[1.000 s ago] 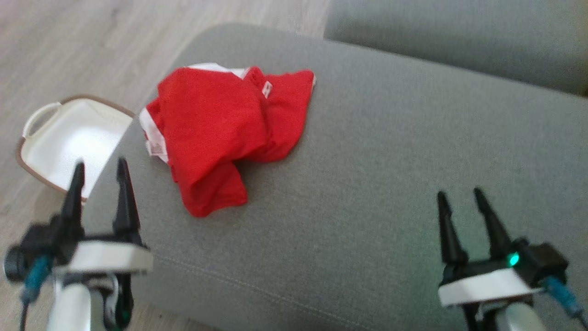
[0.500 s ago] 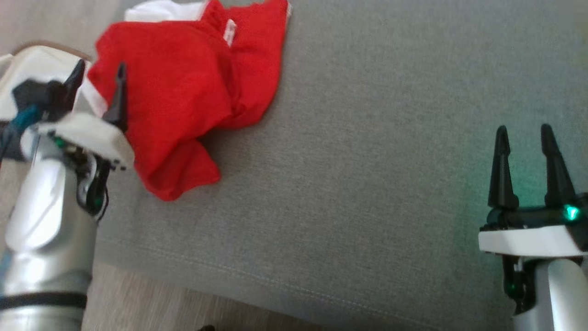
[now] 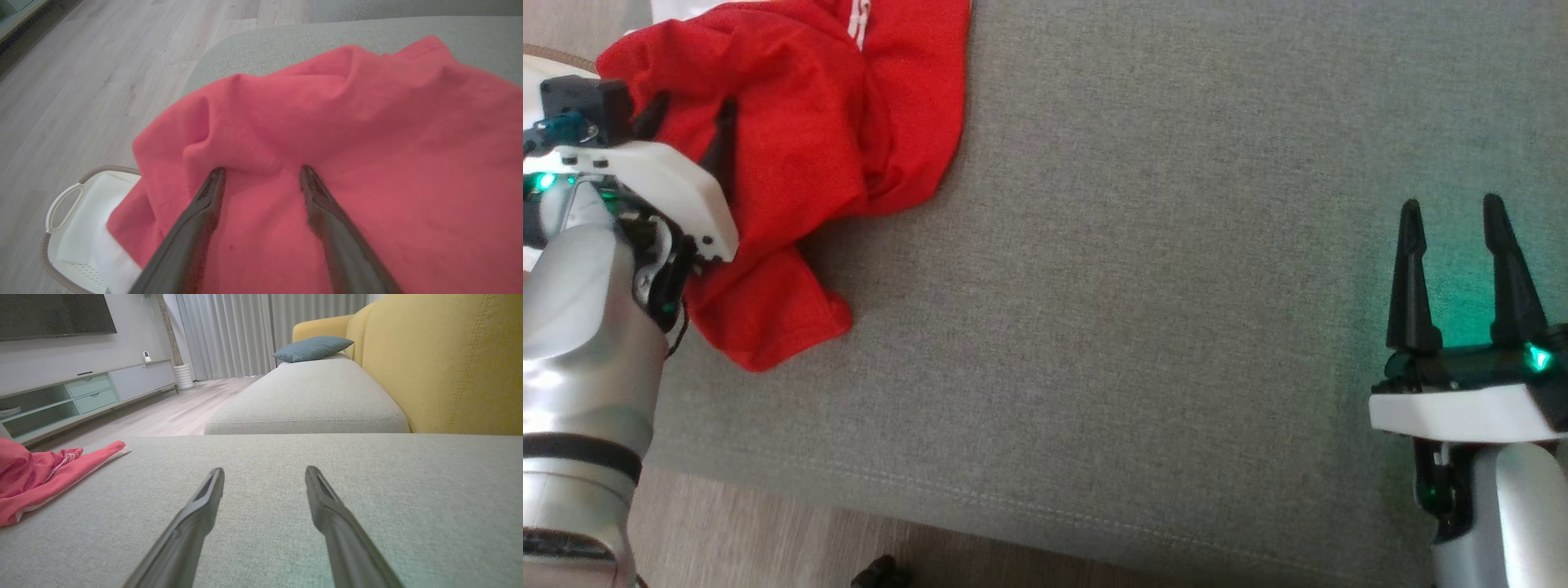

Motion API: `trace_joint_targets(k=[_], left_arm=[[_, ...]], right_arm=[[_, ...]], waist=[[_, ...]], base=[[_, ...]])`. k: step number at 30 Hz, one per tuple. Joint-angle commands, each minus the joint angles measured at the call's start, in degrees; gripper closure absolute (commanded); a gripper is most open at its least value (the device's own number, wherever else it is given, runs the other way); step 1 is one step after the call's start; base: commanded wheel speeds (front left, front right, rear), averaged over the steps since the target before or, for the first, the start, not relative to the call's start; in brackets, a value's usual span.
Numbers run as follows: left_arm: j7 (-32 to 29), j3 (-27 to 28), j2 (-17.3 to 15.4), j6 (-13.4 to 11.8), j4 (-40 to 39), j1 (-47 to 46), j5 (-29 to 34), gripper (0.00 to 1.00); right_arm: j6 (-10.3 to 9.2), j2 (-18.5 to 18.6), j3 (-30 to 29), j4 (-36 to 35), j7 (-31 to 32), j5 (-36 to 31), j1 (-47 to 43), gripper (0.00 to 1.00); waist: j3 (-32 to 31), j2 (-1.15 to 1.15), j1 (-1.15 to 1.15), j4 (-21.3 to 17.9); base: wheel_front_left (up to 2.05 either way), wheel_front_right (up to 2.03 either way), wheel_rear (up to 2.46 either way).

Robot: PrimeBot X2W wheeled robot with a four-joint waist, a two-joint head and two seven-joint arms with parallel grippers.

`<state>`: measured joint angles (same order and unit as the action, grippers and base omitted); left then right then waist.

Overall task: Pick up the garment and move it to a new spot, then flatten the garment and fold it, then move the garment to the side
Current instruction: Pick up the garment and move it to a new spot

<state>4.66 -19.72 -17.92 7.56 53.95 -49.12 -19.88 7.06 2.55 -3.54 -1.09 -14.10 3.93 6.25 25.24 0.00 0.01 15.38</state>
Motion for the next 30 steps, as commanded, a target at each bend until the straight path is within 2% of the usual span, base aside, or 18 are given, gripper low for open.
trace_joint_targets(k=[1,9,14,23,30], left_arm=[[1.0,0.4,-3.6,-0.1,-0.1,-2.3,-1.3,1.0],[7.3,-2.2,-5.0,-0.1,3.2,-4.5,-2.3,1.0],[10.0,-1.4,-5.6,-0.4,1.7,-5.4,-2.1,1.0],[10.3,3.0,-8.0,-2.8,-12.7,-1.0,-0.8,1.0],[10.3,5.9,-6.4,-4.3,-23.4,8.6,-2.0,1.0]], right_arm=[[0.43,0.3,1.7,-2.2,0.2,-0.6,1.3,0.0],[0.43,0.3,2.3,-0.4,-0.1,0.4,1.3,0.0],[0.43,0.3,3.3,1.7,-0.5,2.0,1.0,0.0],[0.43,0.3,4.1,4.0,-0.9,5.4,-0.2,0.0],[0.43,0.3,4.4,3.7,-0.9,7.4,-1.7,0.0]], waist=[[0.3,0.0,-0.01,-0.2],[-1.6,0.0,-0.01,-0.4],[-5.2,0.0,-0.01,-0.6],[-11.6,0.0,-0.01,-1.2],[-16.6,0.0,-0.01,-0.6]], base=[[0.0,0.0,0.0],[0.0,0.0,0.0],[0.0,0.0,0.0],[0.0,0.0,0.0],[0.0,0.0,0.0]])
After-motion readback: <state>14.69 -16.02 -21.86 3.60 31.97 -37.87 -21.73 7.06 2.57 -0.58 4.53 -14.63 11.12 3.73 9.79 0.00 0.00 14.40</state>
